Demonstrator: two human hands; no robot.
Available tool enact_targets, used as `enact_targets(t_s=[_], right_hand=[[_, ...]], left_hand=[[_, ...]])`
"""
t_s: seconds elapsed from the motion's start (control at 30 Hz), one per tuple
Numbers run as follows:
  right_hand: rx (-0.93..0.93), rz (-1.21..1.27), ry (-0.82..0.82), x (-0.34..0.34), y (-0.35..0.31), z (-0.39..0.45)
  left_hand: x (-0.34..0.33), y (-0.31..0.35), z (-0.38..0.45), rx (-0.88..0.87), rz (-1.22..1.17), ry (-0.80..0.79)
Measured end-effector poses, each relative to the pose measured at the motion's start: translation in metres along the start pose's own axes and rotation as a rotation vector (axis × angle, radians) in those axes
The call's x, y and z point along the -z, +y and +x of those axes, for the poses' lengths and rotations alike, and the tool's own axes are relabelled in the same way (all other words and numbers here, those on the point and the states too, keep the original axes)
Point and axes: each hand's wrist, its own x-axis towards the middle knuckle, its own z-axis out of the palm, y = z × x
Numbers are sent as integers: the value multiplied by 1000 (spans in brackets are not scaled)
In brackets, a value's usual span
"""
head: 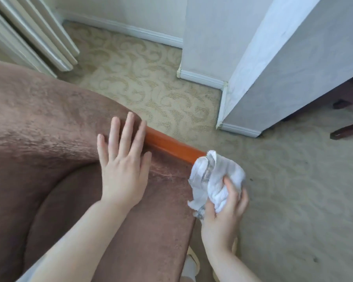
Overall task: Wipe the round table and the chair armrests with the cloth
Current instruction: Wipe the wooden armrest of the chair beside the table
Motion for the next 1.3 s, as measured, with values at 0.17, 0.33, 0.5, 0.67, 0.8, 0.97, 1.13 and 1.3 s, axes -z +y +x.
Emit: enact_targets(t_s=[0.17, 0.33, 0.5, 0.67, 0.8, 0.97, 1.13, 1.3], right_hand=[[210, -82, -287, -47, -12, -52], [1088, -725, -783, -118, 1, 6], [562, -772, -796, -69, 65, 21], [189, -327, -450, -90, 33, 5], [636, -480, -873, -86, 43, 15], [242, -628, -811, -40, 90, 49], [433, -403, -700, -88, 27, 15], [408, -537, -640, -79, 77, -14]], left_hand=[[-68, -8, -86, 255, -127, -275], [-113, -54, -134, 644, -90, -437], [-130, -55, -157, 640, -93, -512], [-142, -28, -178, 694, -147, -495], [-145, -18, -193, 689, -143, -471], [-144, -10, -217, 674, -124, -514], [-140, 0, -247, 751, -144, -537], [-130, -2, -282, 792, -113, -575]])
